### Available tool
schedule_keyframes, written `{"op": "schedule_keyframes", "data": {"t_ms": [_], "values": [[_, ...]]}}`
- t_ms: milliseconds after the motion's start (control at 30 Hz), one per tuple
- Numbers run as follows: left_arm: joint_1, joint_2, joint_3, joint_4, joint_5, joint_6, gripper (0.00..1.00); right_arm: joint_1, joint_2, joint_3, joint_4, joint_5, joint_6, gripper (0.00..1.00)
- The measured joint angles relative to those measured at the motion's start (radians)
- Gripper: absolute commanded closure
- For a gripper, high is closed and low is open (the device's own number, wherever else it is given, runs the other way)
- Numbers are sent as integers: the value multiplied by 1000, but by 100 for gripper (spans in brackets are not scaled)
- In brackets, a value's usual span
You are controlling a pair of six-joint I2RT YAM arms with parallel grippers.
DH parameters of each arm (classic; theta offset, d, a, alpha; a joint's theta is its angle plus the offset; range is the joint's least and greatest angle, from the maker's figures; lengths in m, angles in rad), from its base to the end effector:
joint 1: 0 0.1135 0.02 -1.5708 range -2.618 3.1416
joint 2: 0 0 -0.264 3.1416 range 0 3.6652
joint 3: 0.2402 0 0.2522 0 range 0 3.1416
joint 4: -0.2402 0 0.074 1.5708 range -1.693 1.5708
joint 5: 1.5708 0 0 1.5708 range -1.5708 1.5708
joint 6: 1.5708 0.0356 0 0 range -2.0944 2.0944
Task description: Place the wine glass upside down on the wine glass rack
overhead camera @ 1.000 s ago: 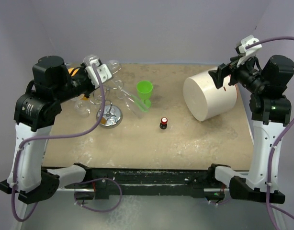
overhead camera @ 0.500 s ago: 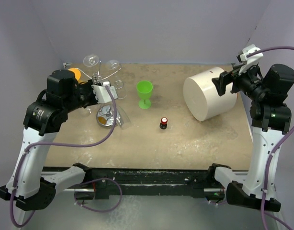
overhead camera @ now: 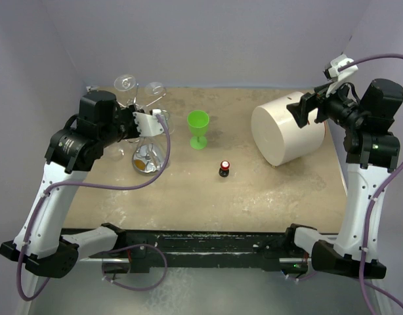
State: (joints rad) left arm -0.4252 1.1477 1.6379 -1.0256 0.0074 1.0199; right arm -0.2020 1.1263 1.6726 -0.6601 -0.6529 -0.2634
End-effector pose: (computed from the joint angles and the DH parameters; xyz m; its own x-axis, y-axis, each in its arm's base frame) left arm 0.1764 -0.0802 0.4666 0.1131 0.8841 -0.4534 0.6150 0.2961 0.7309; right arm 0.1868 -0.0162 0.5188 0.0050 -0.2121 -0.9772 -0.4460 0.8742 -0.1921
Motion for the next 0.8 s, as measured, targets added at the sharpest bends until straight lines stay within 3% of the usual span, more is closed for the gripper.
{"op": "schedule_keyframes", "data": {"t_ms": [800], "values": [[-10,7,45,-98,-102,26,100,-2,-17,12,-2,-91,9,0]]}}
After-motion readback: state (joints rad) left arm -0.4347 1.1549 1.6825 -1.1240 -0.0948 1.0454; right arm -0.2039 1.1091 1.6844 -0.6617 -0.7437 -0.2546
